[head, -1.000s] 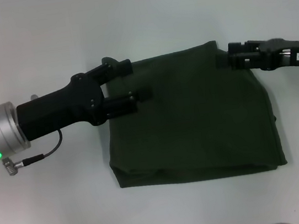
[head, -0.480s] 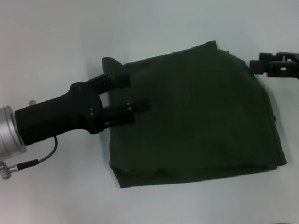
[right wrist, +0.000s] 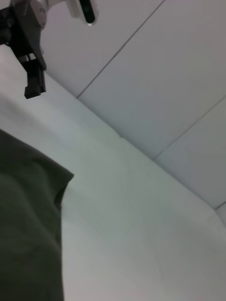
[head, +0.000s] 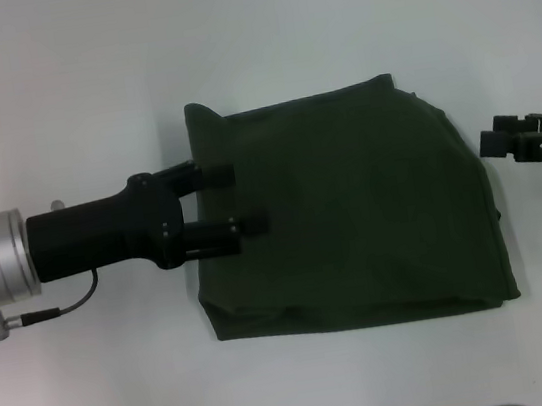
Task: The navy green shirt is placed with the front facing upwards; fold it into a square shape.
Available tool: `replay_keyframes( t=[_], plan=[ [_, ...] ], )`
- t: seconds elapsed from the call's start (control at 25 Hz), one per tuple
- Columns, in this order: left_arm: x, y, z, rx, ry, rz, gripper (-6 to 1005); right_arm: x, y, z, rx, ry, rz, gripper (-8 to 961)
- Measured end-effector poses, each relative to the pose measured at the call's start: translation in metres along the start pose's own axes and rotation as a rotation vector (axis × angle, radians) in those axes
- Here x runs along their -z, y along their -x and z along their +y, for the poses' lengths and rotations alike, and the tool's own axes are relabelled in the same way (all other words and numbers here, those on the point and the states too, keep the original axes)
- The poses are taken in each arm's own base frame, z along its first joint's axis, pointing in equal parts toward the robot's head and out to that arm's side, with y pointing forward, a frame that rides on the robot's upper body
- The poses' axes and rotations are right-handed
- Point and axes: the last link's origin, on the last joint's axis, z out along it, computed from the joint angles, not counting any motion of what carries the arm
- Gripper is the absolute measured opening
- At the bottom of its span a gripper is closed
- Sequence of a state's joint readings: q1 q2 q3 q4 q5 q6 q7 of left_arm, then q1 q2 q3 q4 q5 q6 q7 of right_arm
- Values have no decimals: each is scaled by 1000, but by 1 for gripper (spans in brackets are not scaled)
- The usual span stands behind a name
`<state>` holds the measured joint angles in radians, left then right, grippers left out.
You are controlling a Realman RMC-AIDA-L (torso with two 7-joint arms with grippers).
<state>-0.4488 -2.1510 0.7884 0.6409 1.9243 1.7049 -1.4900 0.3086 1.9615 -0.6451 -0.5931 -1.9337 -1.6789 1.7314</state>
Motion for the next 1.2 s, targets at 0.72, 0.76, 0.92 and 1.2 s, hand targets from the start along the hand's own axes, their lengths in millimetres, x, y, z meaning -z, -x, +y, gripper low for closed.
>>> replay_keyframes(
  t=[0.72, 0.76, 0.92, 1.2],
  plan=[
    [-1, 1, 1, 9, 11, -20, 905, 7, -6, -6, -53, -37, 71, 918],
    [-1, 1, 1, 10, 13, -19, 905, 7, -7, -5, -51, -36, 69, 919],
    [0, 1, 2, 11, 16, -17, 904, 6, -7, -4, -28, -27, 73, 919],
    [1, -1, 2, 18, 26, -21, 905, -4, -11, -2, 32, -9, 75, 919]
  ],
)
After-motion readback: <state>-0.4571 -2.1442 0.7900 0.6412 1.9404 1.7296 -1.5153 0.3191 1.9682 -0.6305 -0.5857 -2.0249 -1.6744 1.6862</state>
